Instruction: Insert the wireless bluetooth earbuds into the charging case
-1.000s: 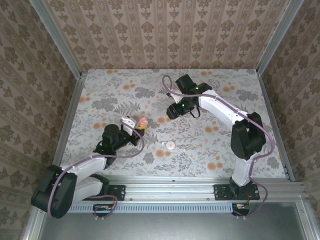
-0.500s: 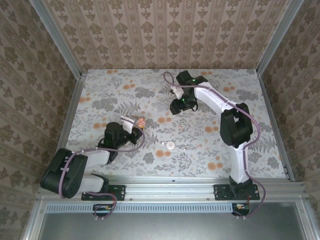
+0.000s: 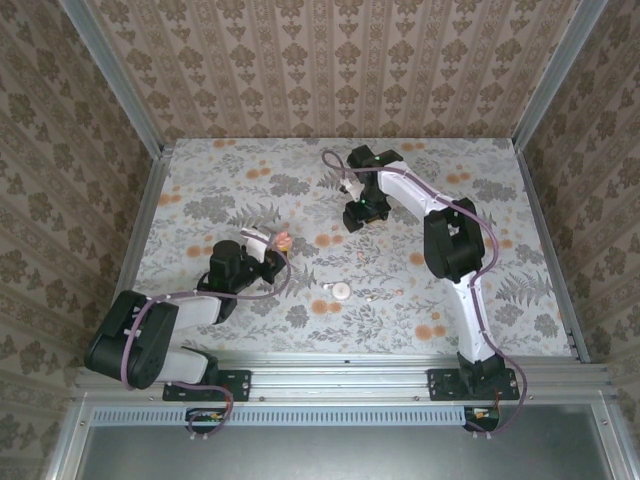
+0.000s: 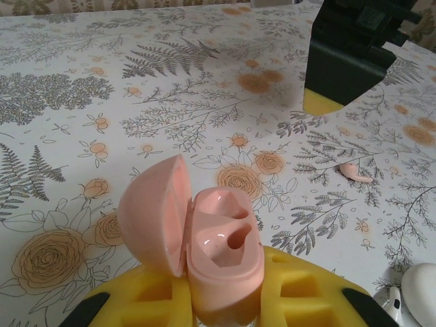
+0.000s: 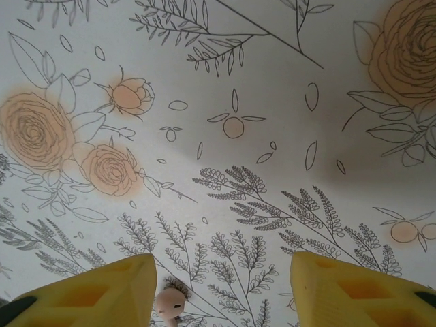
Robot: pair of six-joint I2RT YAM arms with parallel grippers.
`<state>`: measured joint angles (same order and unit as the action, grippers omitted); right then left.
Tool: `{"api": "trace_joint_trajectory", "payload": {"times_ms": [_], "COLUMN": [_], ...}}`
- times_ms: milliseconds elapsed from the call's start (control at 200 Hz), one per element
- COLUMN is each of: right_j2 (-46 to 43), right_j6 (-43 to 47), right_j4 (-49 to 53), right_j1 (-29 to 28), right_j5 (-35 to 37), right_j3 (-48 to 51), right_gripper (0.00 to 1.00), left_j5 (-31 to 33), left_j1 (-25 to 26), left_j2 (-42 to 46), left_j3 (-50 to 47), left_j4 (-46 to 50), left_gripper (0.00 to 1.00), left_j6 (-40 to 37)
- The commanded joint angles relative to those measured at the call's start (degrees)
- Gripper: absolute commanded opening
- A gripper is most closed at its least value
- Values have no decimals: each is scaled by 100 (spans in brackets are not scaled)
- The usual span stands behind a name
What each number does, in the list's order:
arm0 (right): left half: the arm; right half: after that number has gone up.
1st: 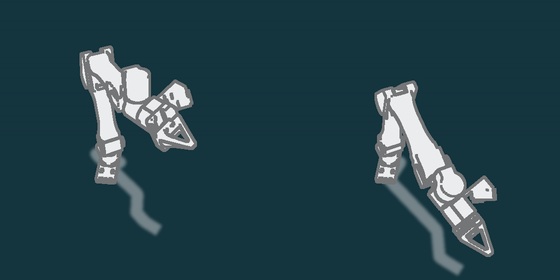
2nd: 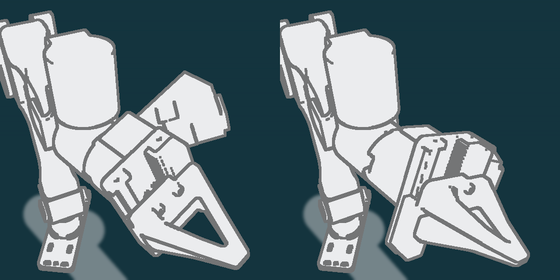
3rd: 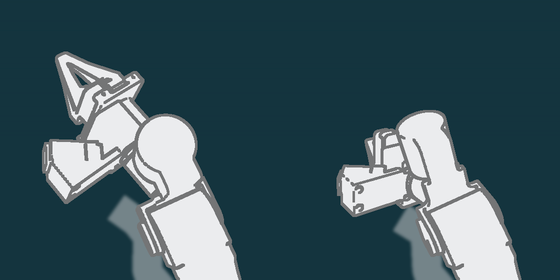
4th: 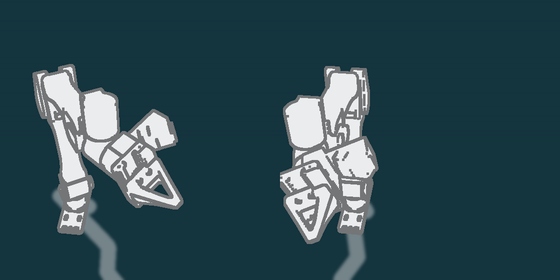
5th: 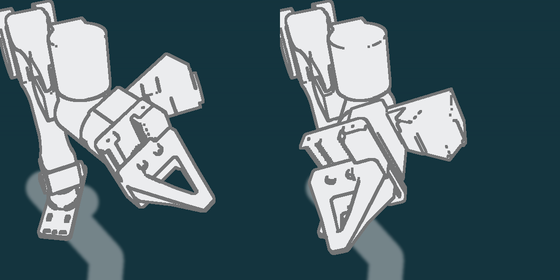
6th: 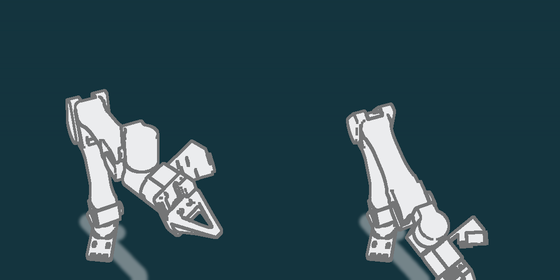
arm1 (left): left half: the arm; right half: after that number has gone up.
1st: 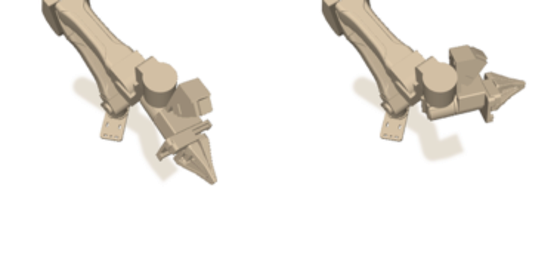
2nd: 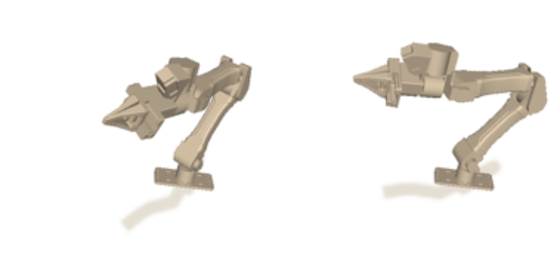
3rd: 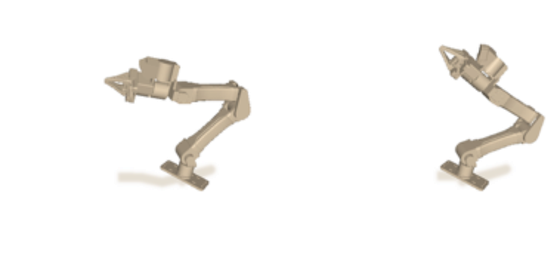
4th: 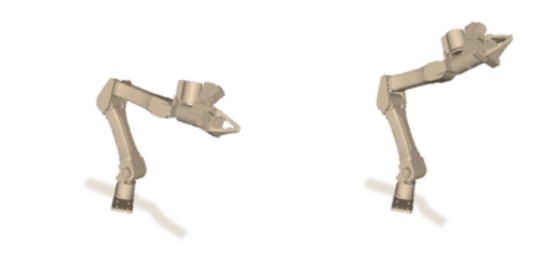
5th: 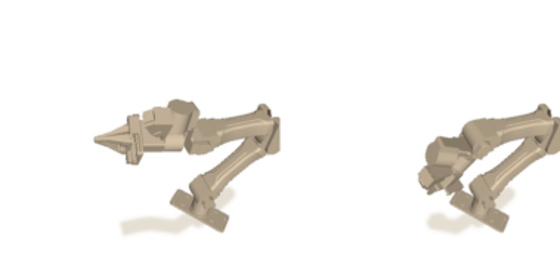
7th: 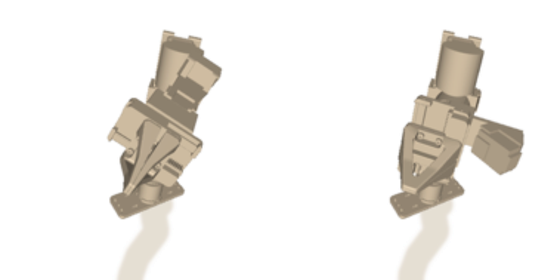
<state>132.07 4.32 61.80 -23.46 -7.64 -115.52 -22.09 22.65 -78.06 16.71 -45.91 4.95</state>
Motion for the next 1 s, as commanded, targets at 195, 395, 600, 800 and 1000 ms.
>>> {"api": "trace_joint_trajectory", "payload": {"times_ms": [195, 395, 600, 800, 1000], "right_j2": [349, 310, 256, 266, 268], "right_j6": [147, 101, -40, -54, -97], "right_j4": [597, 841, 873, 798, 829], "right_j1": [-100, -270, -402, -466, -528], "right_j5": [103, 155, 288, 314, 412], "right_j3": [-399, -271, -85, 26, 135], "right_gripper": [51, 49, 48, 48, 46], "left_j5": [-182, -164, -188, -183, -237], "left_j1": [-86, -86, -88, -86, -88], "left_j2": [-108, -69, -59, -60, -40], "left_j3": [174, 179, 190, 159, 124], "left_j4": [-129, -107, -47, -42, -81], "left_gripper": [13, 13, 13, 13, 13], "left_j6": [63, 87, 76, 5, 31]}}
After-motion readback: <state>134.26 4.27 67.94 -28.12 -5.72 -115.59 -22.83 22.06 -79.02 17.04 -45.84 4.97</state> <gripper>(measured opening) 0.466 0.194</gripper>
